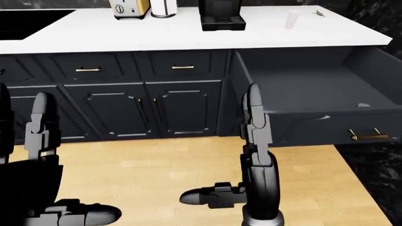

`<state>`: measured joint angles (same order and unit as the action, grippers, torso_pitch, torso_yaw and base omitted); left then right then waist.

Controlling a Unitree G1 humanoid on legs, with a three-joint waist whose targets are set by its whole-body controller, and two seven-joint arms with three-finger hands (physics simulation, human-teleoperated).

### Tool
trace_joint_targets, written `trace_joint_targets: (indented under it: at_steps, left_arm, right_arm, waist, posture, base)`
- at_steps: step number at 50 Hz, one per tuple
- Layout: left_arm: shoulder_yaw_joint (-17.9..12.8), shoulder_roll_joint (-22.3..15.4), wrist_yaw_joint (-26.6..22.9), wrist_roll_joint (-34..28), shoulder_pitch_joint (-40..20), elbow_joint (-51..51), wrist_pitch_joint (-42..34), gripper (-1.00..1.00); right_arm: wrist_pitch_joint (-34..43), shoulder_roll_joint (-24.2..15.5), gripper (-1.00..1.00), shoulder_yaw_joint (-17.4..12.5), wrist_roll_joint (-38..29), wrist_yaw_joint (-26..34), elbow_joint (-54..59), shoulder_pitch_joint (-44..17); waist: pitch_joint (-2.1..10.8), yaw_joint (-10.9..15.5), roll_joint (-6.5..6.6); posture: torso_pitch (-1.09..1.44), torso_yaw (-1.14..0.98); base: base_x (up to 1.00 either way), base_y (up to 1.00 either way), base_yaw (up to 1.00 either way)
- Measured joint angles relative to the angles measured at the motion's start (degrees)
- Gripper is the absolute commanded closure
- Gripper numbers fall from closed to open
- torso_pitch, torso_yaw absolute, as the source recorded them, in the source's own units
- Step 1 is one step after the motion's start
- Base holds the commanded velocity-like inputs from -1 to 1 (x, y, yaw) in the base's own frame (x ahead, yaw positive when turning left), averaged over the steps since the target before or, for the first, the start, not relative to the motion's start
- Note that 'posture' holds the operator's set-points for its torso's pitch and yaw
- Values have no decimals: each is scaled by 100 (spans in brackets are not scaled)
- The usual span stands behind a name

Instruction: Close the right drawer.

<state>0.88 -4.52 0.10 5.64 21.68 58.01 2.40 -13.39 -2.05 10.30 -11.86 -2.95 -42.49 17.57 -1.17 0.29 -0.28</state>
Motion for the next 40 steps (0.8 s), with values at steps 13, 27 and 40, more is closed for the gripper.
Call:
trace_joint_targets:
  at_steps: [13, 27, 40]
  left_arm:
    - [62, -133, 146, 31, 26, 8, 117, -100]
    - [178, -150, 168, -30, 117, -13, 150, -100]
    - [249, -29, 48, -87, 64, -41, 83, -100]
  right_arm:
    - [-97, -30, -100, 50, 37, -64, 27, 31]
    - [-124, -38, -100, 78, 46, -19, 97, 74]
    - [-154, -77, -100, -16, 52, -43, 171, 47]
  waist:
    - [-175, -117, -31]
    - [-209, -45, 407]
    - [-158, -179, -236]
  posture:
    - [0, 0]
    - [0, 0]
    - [0, 0]
  base:
    - [-4, 0, -34]
    - [-8, 0, -70]
    - [-5, 0, -70]
